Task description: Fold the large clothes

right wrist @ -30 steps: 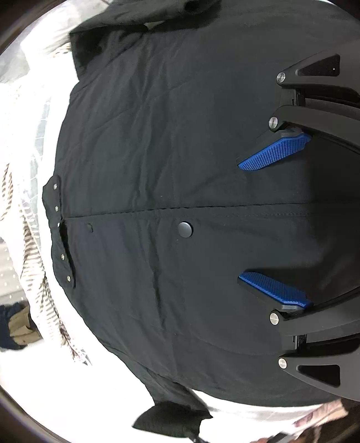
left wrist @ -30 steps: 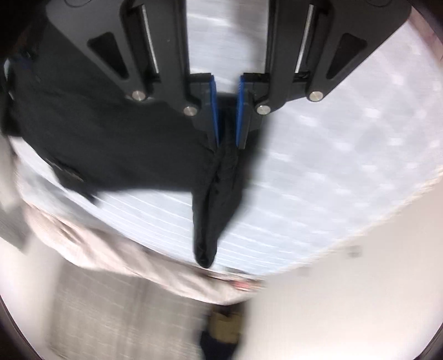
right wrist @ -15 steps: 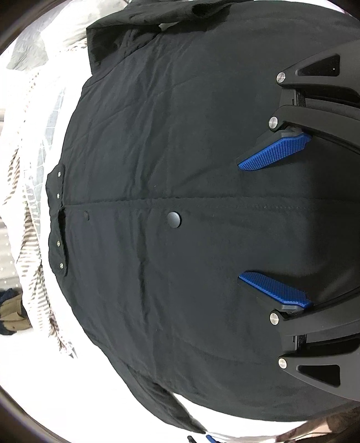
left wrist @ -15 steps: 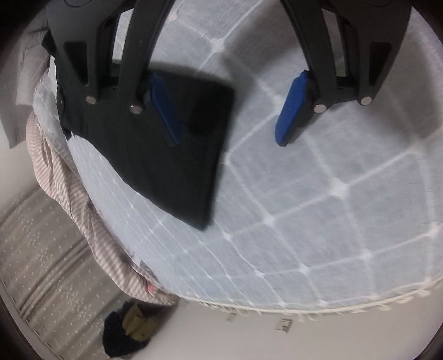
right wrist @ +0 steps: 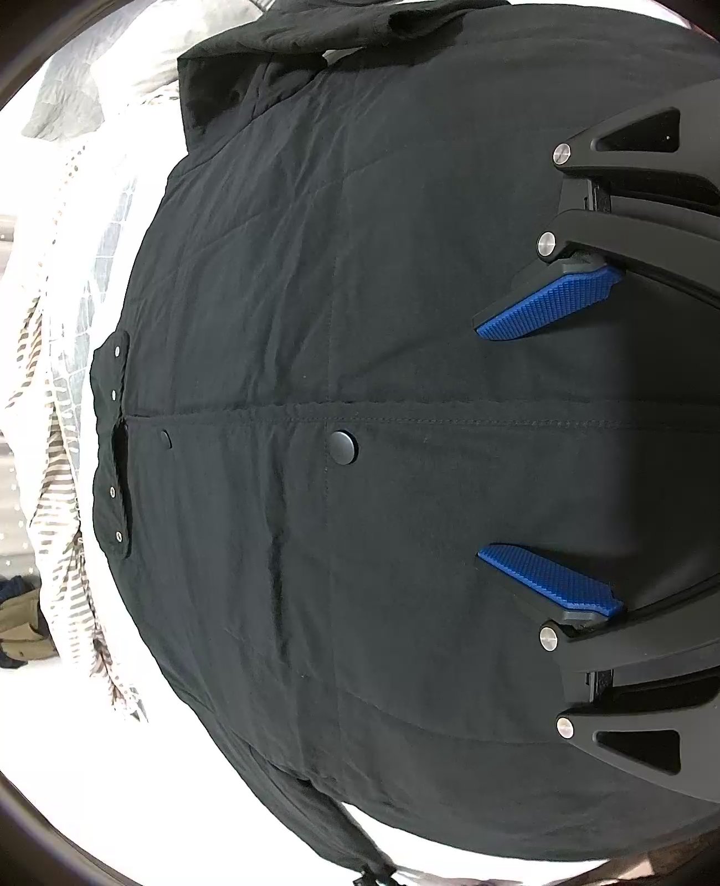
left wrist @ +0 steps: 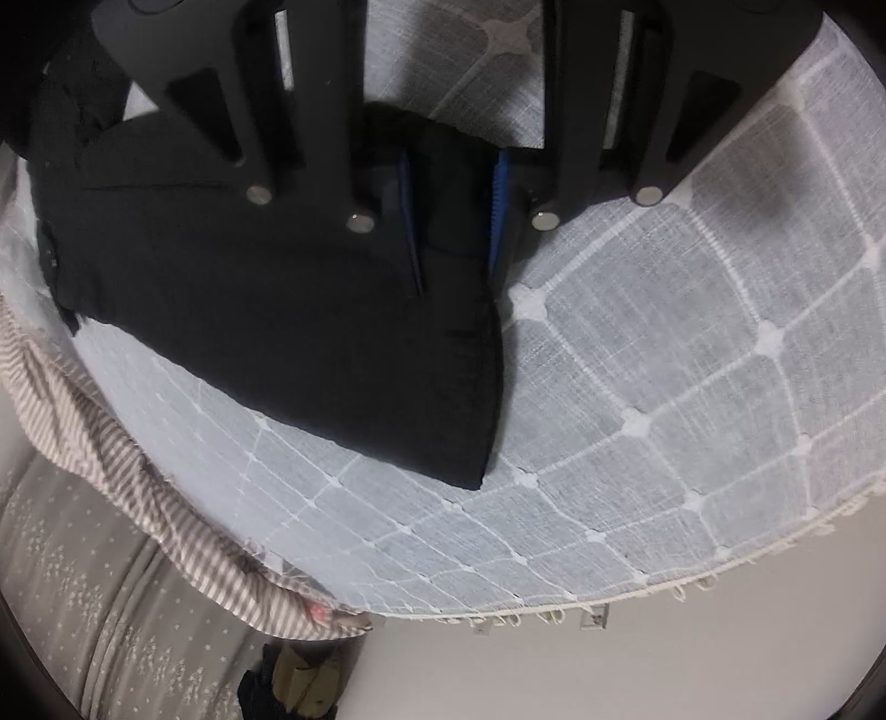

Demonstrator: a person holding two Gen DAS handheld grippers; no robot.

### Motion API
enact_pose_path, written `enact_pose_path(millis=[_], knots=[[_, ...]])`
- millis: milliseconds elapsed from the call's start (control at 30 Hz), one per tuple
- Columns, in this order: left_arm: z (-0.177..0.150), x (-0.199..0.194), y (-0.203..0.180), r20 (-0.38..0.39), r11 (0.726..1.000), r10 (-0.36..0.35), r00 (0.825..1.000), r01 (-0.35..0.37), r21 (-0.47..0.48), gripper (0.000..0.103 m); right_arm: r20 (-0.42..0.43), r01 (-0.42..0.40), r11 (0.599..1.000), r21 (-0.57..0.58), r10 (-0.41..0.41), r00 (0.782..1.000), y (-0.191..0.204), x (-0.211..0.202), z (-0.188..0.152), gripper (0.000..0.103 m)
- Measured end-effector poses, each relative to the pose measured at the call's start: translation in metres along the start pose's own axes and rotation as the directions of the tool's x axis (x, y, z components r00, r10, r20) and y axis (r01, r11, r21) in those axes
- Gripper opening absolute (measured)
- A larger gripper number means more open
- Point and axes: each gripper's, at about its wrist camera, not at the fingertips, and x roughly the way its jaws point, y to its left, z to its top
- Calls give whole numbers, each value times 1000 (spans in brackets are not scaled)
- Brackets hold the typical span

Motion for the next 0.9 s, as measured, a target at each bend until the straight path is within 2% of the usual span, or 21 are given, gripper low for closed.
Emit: enact_pose_path(millis=[133, 167, 200, 267, 400, 467, 533, 567, 600, 633, 733, 800, 900], knots=[[-2, -19, -6, 23, 995, 98, 995, -98, -7, 41, 6, -4, 1000, -19, 4, 1000, -5, 6, -5, 98], [-1, -22, -7, 33, 994, 106, 994, -106, -14, 49, 11, -2, 1000, -30, 2, 1000, -5, 8, -6, 103], [-3, -31, -7, 46, 995, 100, 994, -99, -21, 55, 15, 4, 999, -44, -3, 1000, -5, 10, -8, 103], [-6, -46, -11, 67, 997, 77, 995, -74, -36, 79, 33, 12, 997, -74, -10, 999, -3, 11, -10, 103], [-10, -72, -41, 63, 1000, 12, 998, -11, -23, 85, 11, -3, 997, -75, 4, 1000, -10, 7, -6, 103], [-22, -89, -56, 42, 1000, -27, 999, 27, -2, 86, 55, 36, 998, -49, -33, 998, -21, -3, -4, 102], [-34, -104, -78, 18, 997, -75, 997, 75, 18, 86, 138, 154, 988, -31, -148, 979, -36, -17, -2, 102], [-39, -110, -87, 12, 995, -97, 995, 97, 23, 87, 184, 233, 972, -16, -227, 957, -45, -26, -1, 102], [-46, -116, -99, 0, 992, -126, 992, 126, 33, 87, 224, 304, 953, 5, -297, 928, -54, -34, -1, 102], [-54, -123, -112, -12, 986, -159, 987, 159, 43, 87, 266, 381, 924, 34, -376, 888, -66, -43, -1, 102], [-81, -137, -150, -37, 963, -256, 966, 259, 75, 87, 289, 502, 858, 105, -510, 810, -98, -54, 2, 102], [-102, -144, -171, -47, 942, -317, 947, 320, 104, 87, 263, 538, 831, 139, -555, 789, -119, -50, 4, 102], [-139, -146, -196, -34, 911, -391, 920, 392, 130, 87, 198, 547, 820, 170, -572, 796, -151, -33, 6, 101]])
